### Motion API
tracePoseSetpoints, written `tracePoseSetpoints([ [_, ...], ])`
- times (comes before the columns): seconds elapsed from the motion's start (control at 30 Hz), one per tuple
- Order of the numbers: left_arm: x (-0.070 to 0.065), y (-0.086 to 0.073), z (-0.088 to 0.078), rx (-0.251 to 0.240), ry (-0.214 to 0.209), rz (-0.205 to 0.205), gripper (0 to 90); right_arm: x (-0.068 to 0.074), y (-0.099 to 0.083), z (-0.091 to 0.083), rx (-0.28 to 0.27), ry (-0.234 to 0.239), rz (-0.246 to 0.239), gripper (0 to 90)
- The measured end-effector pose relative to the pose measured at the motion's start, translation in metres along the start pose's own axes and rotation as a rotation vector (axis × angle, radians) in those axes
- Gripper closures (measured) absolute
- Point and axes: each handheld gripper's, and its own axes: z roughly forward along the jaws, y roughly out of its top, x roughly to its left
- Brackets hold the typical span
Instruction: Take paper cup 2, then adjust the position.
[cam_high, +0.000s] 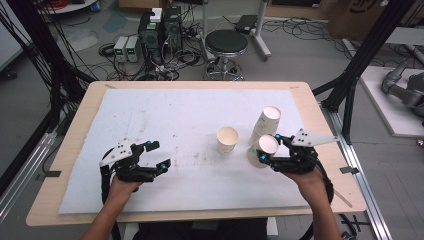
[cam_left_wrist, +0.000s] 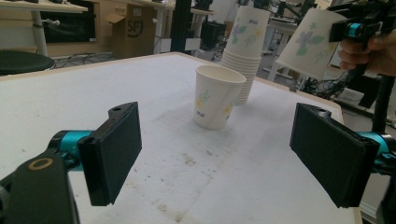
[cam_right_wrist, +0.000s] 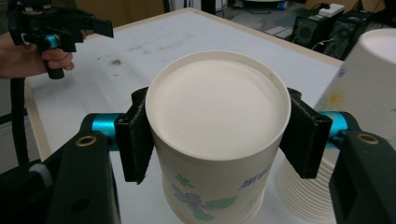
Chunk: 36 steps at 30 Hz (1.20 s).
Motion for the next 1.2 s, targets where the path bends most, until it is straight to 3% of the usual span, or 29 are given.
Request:
tracePoseSetpoints([
  [0.17, -0.001, -0.001, 0.002, 0.008, -0.006, 0.003, 16.5, 0.005, -0.002, 0.015, 0.026, 0.02, -0.019, 35.6],
  [0.6, -0.004, 0.0, 0.005, -0.001, -0.047, 0.015, 16.4, 0.012, -0.003, 0.022, 0.02, 0.052, -0.032, 35.5],
  [0.9, -0.012, 0.003, 0.012, -0.009, -0.098, 0.074, 16.5, 0.016, -0.004, 0.027, 0.021, 0.068, -0.031, 35.4],
  [1.07, -0.017, 0.004, 0.016, 0.006, -0.088, 0.128, 16.5, 0.021, -0.004, 0.032, 0.018, 0.091, -0.04, 35.4],
  [1.1, -0.019, 0.004, 0.017, 0.015, -0.085, 0.127, 16.5, 0.022, -0.004, 0.033, 0.018, 0.094, -0.045, 35.4],
  [1.2, -0.023, 0.005, 0.021, 0.025, -0.114, 0.074, 16.4, 0.026, -0.004, 0.037, 0.022, 0.11, -0.055, 35.4],
])
